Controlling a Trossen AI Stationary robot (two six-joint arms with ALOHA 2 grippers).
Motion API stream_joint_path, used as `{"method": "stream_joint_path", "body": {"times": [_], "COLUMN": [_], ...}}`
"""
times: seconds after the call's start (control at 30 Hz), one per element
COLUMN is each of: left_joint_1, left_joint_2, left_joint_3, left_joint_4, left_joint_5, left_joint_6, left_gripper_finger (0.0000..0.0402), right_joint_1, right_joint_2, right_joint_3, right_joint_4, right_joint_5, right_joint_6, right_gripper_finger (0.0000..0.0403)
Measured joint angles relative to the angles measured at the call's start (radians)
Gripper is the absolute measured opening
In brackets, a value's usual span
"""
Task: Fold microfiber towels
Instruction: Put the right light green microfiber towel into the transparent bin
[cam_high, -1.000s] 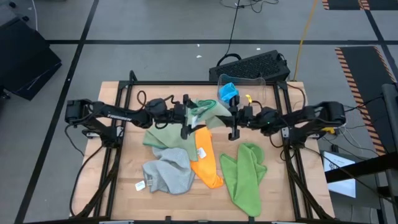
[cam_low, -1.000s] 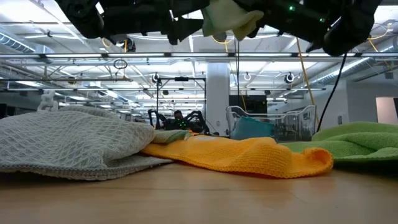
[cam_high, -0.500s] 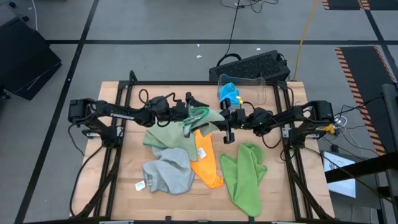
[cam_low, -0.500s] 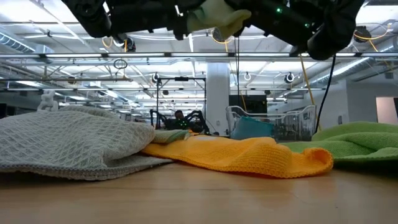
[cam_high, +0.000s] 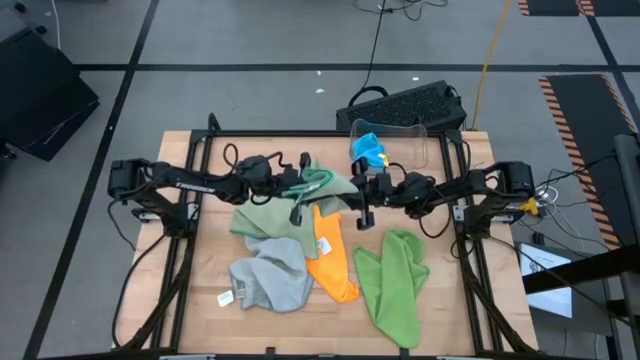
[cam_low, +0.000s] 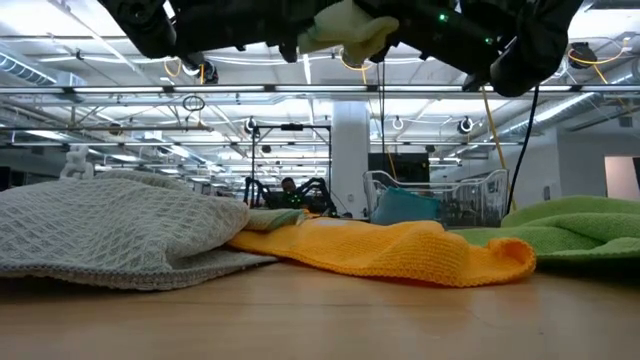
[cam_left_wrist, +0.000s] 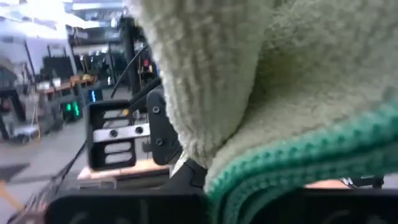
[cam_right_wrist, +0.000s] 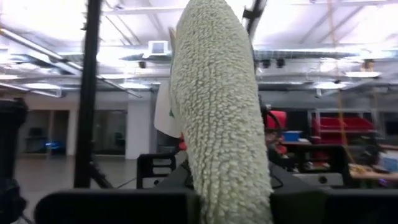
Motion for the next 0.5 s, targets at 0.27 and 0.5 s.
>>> {"method": "stream_joint_path", "body": {"times": [0.27, 0.5], "left_joint_1": [0.061, 0.116], "left_joint_2": [-0.046, -0.069], "left_joint_3": [0.000, 0.001], "left_joint_4": [-0.230, -0.408], "left_joint_5": [-0.007, 0.026], "left_joint_6": [-0.086, -0.105], "left_gripper_finger": [0.0026, 0.0016], "right_joint_1": [0.019, 0.032], "right_joint_2": [-0.105, -0.300], "right_joint_3": [-0.054, -0.038], "right_joint_4": [-0.298, -0.788], "right_joint_5": [0.187, 0.345], "right_joint_6": [0.003, 0.017], "right_gripper_finger": [0.0170, 0.0263]}}
